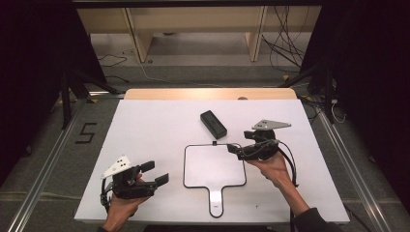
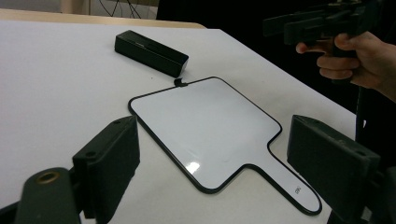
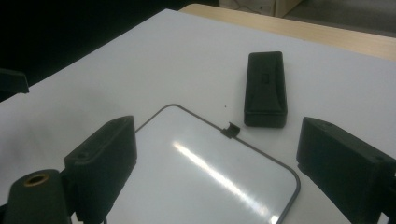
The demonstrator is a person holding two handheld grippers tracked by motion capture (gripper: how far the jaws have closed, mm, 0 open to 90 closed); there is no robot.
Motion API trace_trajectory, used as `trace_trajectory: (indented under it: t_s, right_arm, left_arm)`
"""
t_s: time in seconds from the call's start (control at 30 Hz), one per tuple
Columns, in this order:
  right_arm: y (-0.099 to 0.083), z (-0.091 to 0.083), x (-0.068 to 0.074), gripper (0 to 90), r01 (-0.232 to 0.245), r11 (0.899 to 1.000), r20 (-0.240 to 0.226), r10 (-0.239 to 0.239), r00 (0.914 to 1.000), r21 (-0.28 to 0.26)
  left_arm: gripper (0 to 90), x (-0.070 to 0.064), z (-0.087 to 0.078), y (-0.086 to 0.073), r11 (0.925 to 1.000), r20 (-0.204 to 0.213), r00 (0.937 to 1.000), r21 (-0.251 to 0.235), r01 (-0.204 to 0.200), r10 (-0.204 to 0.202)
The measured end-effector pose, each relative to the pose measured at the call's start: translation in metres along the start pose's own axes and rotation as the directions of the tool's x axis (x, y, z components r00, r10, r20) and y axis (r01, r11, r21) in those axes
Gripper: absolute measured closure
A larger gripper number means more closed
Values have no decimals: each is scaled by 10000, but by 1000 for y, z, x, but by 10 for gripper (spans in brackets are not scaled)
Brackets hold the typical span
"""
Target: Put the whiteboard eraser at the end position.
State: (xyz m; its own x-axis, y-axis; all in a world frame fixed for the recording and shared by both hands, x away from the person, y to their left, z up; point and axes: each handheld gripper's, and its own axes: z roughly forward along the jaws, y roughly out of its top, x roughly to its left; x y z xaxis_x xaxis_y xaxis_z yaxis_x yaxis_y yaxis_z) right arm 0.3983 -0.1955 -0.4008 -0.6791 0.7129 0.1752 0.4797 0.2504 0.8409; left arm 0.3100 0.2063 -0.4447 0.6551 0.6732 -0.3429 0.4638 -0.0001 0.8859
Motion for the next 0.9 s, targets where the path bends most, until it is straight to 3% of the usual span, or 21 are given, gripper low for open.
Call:
trace_trajectory:
  t_s: [0.53,0.9]
  right_arm:
    - [-53,-42,6,138,-146,9975,-118,138,9998,-690]
    - [-79,-53,16,144,-63,9938,-23,60,10000,-1111]
  left_arm:
    - [162,0,4,-1,9997,98,9999,238,-27,25]
    - [162,0,4,-1,9995,136,9999,308,-80,76]
